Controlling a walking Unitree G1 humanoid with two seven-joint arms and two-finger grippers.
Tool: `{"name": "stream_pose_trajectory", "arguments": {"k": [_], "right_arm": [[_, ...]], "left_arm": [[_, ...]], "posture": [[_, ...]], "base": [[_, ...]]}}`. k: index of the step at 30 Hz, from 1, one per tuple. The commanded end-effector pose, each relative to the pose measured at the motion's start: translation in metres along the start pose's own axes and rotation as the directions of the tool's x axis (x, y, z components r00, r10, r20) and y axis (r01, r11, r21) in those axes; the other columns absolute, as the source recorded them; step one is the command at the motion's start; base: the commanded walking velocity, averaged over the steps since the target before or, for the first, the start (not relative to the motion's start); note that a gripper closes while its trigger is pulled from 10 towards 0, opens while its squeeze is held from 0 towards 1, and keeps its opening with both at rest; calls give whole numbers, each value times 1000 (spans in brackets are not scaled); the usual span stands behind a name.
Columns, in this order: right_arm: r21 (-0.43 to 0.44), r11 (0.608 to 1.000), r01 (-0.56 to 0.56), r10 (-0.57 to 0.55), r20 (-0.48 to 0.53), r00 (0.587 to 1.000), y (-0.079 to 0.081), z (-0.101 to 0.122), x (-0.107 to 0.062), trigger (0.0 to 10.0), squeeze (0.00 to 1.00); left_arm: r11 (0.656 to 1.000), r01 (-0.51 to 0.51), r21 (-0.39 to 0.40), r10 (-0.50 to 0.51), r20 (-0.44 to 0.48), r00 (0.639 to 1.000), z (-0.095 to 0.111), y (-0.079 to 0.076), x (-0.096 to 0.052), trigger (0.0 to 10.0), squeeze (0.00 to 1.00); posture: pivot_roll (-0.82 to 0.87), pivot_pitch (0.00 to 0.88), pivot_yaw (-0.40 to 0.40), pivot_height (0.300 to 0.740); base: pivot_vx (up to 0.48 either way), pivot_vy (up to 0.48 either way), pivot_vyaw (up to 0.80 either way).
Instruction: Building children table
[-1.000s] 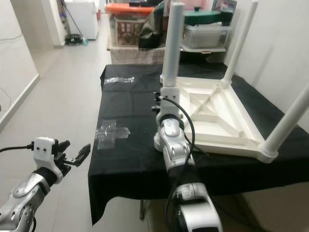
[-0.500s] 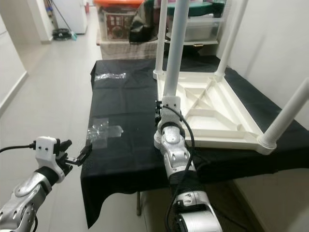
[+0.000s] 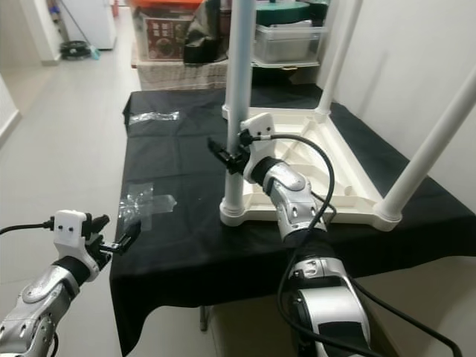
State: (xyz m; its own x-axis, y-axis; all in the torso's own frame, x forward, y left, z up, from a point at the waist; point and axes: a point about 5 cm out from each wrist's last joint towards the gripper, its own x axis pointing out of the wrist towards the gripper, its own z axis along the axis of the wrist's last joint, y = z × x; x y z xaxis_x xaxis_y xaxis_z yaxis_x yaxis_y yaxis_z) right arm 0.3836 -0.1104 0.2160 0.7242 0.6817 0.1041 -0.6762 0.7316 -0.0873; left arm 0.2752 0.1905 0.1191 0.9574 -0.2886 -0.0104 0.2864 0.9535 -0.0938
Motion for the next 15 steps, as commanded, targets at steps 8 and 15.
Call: {"name": "stream_pose_trajectory", "arguments": {"k": [8,15], "right_arm": [[-97,858,504,-511,-262,819,-17,-42,2,0,0],[-177,491,853,-858,-265,439,-35,-67,-47,0,0]], "left_arm": [[1000,-23,0,23,-12,1000,-6,2,-5,10000,0],[1000,-20,-2,20,-14,1000,-6,1,-4,10000,0]], "posture": [[62,0,-93,740],[54,0,-83,740]], "base": [[0,0,0],[0,0,0]]}}
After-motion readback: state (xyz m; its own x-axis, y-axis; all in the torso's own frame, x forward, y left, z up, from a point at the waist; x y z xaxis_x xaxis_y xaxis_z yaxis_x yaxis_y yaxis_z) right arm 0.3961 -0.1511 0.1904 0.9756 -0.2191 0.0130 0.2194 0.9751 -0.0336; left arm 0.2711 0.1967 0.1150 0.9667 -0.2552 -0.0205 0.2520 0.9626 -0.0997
